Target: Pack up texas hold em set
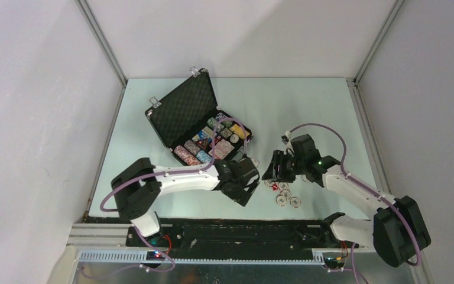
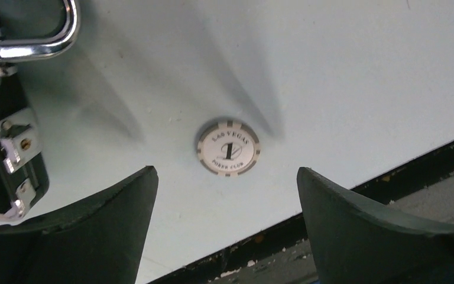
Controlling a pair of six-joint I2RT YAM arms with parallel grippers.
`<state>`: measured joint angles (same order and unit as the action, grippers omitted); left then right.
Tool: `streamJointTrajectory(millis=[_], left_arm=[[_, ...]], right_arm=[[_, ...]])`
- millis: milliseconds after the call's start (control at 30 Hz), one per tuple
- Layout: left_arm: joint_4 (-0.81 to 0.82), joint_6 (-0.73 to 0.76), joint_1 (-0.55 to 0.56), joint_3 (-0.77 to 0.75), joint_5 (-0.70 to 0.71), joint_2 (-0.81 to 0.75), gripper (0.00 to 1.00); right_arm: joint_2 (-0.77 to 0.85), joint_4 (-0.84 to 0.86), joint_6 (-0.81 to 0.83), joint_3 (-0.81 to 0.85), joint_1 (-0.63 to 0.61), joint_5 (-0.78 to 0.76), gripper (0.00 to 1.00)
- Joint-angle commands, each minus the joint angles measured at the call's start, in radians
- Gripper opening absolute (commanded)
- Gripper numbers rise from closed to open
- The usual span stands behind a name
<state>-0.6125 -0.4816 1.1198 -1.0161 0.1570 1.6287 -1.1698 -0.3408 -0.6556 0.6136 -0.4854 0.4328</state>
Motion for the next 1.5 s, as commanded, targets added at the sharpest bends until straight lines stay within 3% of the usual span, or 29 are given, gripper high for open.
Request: streamJointTrajectory(millis=[0,467,733,1067,1167,1267,1467], left_arm=[[0.007,-0.035,0.003,-0.059,0.005,0.066,0.92],[0.001,-0.030,0.003,-0.064,-0.030,0.174,0.53],[-0.053,-0.041,-0.004,-0.087,-0.015,0.167,0.39],[-0.176,0.060,-0.035,-0.250,-0.011,0.123,0.35],[-0.196,0.081,-0.040,-0.285,-0.019,0.113,0.33],[-0.196,0.110,-0.044,-0.294,-0.030,0.097,0.32],[-0.134,0.182,-0.048,-0.264,-0.079,0.028,0.30]], right_arm=[[0.039,-0.032,0.019,-0.005,0.013,-0.046,0.50],[0.052,-0.041,0.024,-0.005,0.021,-0.038,0.48],[0.060,-0.044,0.029,-0.005,0.024,-0.036,0.48],[0.009,-0.023,0.039,-0.012,0.019,-0.035,0.47],[-0.014,0.054,0.017,-0.035,0.050,0.084,0.50],[-0.055,0.143,-0.014,-0.056,0.079,0.178,0.60],[-0.194,0.316,-0.050,-0.058,0.120,0.394,0.58]])
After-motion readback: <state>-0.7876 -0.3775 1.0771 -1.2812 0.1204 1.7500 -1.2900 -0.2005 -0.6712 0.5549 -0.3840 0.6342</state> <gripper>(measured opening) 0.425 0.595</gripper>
